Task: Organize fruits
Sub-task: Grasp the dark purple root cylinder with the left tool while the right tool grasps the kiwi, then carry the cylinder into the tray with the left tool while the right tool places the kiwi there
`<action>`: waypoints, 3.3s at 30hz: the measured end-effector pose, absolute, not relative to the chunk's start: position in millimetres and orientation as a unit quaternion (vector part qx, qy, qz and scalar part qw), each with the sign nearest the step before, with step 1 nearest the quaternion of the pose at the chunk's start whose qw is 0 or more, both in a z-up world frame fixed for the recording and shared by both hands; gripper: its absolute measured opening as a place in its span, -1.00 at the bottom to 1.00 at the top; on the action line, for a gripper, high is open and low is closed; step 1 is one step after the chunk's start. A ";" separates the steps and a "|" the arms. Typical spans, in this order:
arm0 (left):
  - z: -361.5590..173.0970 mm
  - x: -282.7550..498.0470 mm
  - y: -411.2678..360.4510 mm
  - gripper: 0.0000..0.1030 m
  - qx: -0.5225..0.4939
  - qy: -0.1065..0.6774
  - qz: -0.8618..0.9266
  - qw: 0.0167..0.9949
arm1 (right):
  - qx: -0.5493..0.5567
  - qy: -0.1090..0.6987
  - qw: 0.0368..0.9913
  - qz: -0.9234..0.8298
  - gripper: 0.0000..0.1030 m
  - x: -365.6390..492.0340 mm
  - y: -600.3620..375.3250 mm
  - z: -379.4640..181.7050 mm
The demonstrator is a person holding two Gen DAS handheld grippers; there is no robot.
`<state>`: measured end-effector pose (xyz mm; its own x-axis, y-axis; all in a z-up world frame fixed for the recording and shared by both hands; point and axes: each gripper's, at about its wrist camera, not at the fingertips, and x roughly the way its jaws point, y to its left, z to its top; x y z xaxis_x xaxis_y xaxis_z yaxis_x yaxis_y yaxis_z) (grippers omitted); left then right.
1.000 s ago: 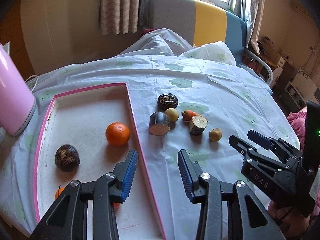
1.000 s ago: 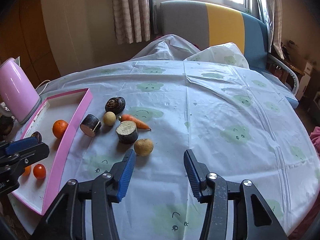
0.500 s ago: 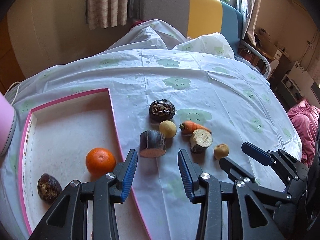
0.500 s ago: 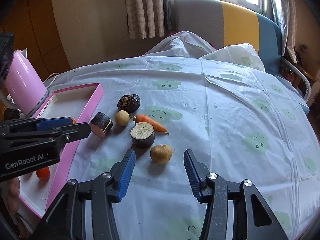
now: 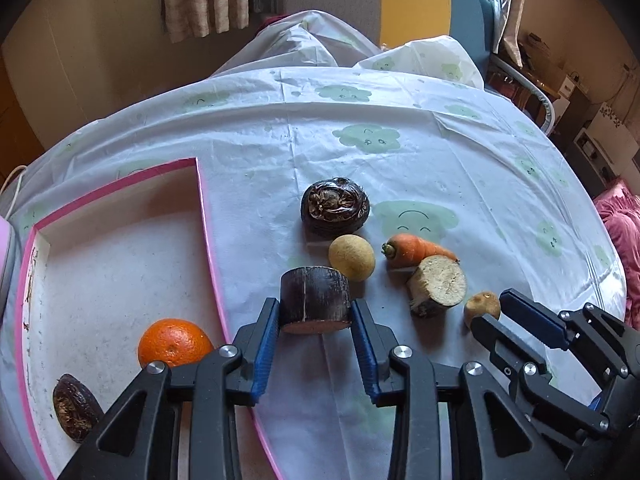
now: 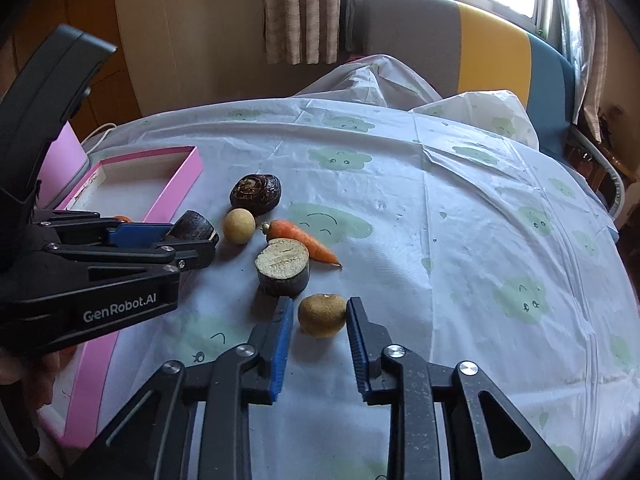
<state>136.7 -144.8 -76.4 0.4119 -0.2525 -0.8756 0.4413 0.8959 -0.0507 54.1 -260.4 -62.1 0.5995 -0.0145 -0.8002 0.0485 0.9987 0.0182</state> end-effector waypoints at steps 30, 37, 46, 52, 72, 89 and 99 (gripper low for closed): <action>-53.2 111.7 -135.0 -0.30 0.063 0.465 -0.188 0.863 | 0.131 0.398 0.901 -0.112 -0.55 36.2 -332.1 -45.0; -38.3 94.6 -123.0 -0.30 0.050 0.451 -0.189 0.871 | 0.151 0.380 0.904 -0.126 -0.55 26.3 -341.4 -30.9; -21.9 77.6 -101.1 -0.30 0.035 0.436 -0.179 0.881 | 0.130 0.368 0.913 -0.122 -0.55 15.7 -329.9 -17.6; -15.7 71.4 -85.6 -0.30 0.024 0.431 -0.167 0.887 | 0.118 0.362 0.917 -0.115 -0.55 11.3 -320.5 -10.7; -14.5 57.0 -18.4 -0.30 -0.020 0.426 -0.102 0.899 | 0.063 0.362 0.928 -0.066 -0.55 10.1 -273.1 0.7; -16.7 33.8 24.9 -0.30 -0.036 0.418 -0.058 0.906 | 0.005 0.395 0.910 0.128 -0.55 16.8 -154.8 -3.8; -21.3 28.4 41.5 -0.29 -0.053 0.424 -0.038 0.903 | -0.021 0.421 0.891 0.169 -0.55 37.1 -120.4 -10.9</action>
